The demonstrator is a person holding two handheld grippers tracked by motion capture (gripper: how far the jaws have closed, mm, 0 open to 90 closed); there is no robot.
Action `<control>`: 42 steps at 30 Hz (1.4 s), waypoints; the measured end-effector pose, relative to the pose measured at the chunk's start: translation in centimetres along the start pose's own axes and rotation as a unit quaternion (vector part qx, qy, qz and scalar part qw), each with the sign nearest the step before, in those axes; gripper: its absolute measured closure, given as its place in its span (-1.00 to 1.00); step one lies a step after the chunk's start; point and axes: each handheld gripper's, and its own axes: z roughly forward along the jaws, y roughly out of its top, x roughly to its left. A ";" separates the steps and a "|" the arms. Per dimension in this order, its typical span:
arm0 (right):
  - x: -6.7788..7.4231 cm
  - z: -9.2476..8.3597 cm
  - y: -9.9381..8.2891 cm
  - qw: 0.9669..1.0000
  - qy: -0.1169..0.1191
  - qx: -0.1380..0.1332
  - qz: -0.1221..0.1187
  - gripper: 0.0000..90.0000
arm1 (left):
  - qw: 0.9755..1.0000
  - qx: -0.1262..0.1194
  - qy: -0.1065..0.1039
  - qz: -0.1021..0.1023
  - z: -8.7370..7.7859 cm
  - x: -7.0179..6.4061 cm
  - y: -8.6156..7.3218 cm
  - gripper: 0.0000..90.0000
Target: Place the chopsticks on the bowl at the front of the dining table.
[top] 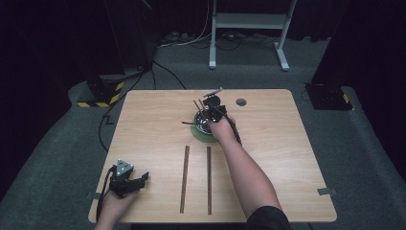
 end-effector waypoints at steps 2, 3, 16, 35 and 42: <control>0.0 0.0 0.0 1.000 0.000 0.000 0.001 0.86 | 1.000 0.000 0.000 0.000 0.0 0.0 0.0 -0.35; 0.0 0.0 0.0 1.000 0.000 -0.001 0.001 0.86 | 1.000 0.000 0.000 0.000 0.0 0.0 0.0 -0.35; 0.0 0.0 0.1 1.000 0.008 -0.001 0.003 0.67 | 1.000 0.001 0.000 0.000 0.0 0.0 0.0 -0.35; -3.1 -8.0 -6.6 0.995 0.034 -0.090 -0.026 0.17 | 1.000 0.001 0.004 0.024 -0.5 -0.4 -0.1 -0.07; -3.8 -9.0 -10.8 0.992 0.035 -0.111 -0.049 0.41 | 0.999 -0.029 -0.002 0.034 -1.7 -2.8 2.8 0.22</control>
